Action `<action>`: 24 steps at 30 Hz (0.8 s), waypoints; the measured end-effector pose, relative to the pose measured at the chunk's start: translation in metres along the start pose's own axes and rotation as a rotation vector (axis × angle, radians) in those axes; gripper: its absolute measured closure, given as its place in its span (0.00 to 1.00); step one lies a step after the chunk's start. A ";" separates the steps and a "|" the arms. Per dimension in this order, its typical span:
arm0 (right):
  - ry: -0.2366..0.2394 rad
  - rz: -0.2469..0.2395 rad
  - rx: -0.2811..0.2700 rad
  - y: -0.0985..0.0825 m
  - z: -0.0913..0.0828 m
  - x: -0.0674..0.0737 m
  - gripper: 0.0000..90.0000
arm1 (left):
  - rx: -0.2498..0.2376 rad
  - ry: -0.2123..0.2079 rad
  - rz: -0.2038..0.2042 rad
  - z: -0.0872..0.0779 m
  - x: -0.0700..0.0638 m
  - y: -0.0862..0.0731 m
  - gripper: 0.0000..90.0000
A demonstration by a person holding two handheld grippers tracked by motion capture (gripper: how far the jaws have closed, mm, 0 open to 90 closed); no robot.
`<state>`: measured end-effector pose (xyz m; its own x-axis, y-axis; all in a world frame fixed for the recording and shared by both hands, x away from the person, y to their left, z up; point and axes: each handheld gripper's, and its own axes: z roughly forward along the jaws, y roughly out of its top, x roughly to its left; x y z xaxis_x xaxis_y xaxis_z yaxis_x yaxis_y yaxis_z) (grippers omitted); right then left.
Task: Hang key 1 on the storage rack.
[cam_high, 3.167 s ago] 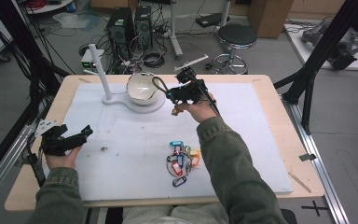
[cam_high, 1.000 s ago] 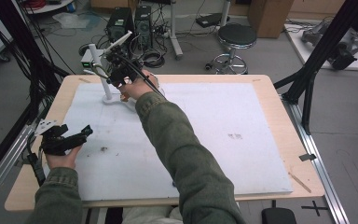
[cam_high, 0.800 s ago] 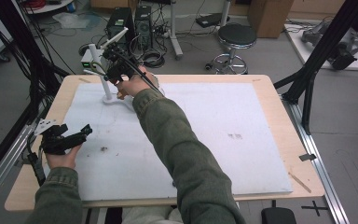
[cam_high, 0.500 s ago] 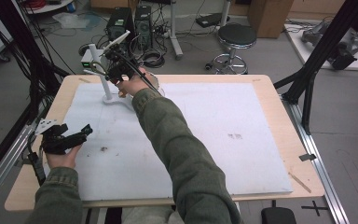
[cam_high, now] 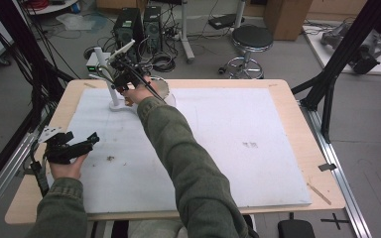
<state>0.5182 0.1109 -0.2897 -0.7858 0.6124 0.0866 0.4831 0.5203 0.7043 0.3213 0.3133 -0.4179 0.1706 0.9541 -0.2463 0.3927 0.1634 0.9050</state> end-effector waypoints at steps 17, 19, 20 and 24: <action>0.039 0.008 0.046 -0.028 -0.012 -0.007 0.01 | 0.008 -0.001 0.004 0.000 0.000 0.000 0.02; 0.043 0.013 0.052 -0.037 -0.013 -0.008 0.01 | 0.010 0.000 0.007 0.000 0.000 0.000 0.02; 0.043 0.012 0.062 -0.040 -0.014 -0.009 0.01 | 0.009 0.002 0.005 0.000 0.000 0.000 0.02; 0.029 0.014 0.078 -0.054 -0.019 -0.015 0.01 | 0.006 0.006 0.004 0.000 -0.001 0.000 0.02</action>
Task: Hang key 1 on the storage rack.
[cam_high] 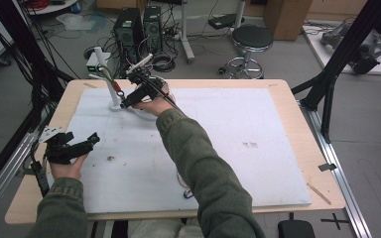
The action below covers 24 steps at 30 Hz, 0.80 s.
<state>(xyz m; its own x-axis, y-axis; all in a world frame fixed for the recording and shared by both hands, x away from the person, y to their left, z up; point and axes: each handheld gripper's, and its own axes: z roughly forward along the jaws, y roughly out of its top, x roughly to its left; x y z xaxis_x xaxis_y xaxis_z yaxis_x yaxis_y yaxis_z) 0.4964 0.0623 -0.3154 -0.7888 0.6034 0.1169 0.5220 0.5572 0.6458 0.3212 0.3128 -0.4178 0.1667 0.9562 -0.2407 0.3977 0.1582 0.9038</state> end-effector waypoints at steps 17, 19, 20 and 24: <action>-0.028 -0.007 0.005 -0.031 -0.021 -0.008 0.01 | -0.002 0.003 -0.007 0.000 0.001 0.000 0.02; -0.034 0.000 -0.007 -0.034 -0.024 -0.009 0.01 | -0.003 0.003 -0.006 0.000 0.000 0.000 0.02; -0.035 0.007 -0.007 -0.036 -0.026 -0.009 0.01 | -0.003 0.002 -0.007 0.000 0.000 0.000 0.02; -0.043 0.006 0.006 -0.043 -0.030 -0.012 0.01 | -0.002 0.001 -0.010 0.000 0.000 0.000 0.02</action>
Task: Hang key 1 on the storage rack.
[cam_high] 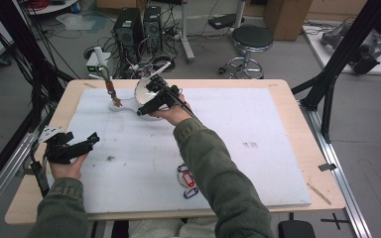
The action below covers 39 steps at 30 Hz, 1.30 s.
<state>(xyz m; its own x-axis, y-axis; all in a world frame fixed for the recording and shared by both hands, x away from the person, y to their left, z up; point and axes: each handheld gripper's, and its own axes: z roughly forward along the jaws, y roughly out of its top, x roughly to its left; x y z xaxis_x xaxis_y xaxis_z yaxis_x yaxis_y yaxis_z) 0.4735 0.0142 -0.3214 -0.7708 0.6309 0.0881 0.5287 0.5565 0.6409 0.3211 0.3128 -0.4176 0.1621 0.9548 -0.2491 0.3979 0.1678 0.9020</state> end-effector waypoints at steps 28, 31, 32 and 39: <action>-0.033 0.039 -0.035 -0.042 -0.039 -0.017 0.01 | 0.014 0.000 0.000 0.001 -0.001 0.000 0.02; -0.034 0.044 -0.048 -0.047 -0.042 -0.019 0.01 | 0.012 0.001 0.000 0.001 -0.001 0.000 0.02; -0.035 0.047 -0.053 -0.048 -0.043 -0.019 0.01 | 0.012 0.000 -0.001 0.001 -0.001 0.000 0.02; -0.039 0.059 -0.054 -0.060 -0.048 -0.025 0.01 | 0.012 0.000 -0.002 0.001 -0.001 0.000 0.02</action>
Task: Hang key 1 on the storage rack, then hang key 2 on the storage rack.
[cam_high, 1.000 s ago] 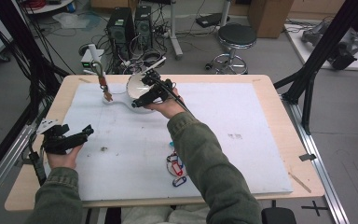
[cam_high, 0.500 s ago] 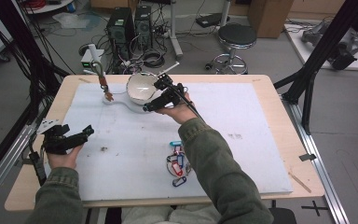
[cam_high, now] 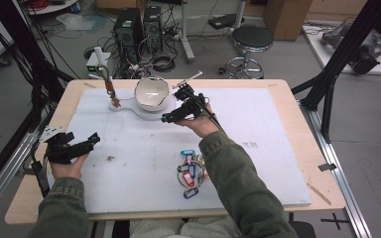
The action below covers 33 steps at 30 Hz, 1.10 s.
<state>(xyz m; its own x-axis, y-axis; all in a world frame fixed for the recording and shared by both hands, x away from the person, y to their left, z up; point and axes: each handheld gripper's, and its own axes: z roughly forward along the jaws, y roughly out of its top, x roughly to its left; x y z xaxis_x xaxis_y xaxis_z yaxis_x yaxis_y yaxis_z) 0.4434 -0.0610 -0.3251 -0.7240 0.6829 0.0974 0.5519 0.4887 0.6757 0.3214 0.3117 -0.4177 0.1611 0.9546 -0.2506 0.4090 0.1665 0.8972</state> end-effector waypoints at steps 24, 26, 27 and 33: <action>0.013 -0.014 0.031 -0.052 -0.016 -0.001 0.01 | 0.001 -0.001 -0.008 0.001 0.000 0.000 0.02; 0.016 -0.022 0.034 -0.057 -0.017 0.000 0.01 | 0.002 -0.001 -0.007 0.001 0.000 0.000 0.02; 0.012 -0.020 0.035 -0.060 -0.018 0.000 0.01 | 0.001 -0.001 -0.008 0.001 0.000 0.000 0.02; 0.014 -0.014 0.049 -0.074 -0.020 0.002 0.01 | 0.003 -0.002 -0.009 0.001 -0.001 0.000 0.02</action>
<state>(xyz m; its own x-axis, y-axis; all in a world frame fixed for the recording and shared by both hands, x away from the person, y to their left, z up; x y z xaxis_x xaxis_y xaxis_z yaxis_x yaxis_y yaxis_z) 0.3931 -0.1070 -0.3603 -0.7371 0.6686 0.0983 0.5611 0.5245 0.6403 0.3220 0.3110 -0.4179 0.1588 0.9526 -0.2594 0.4132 0.1745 0.8938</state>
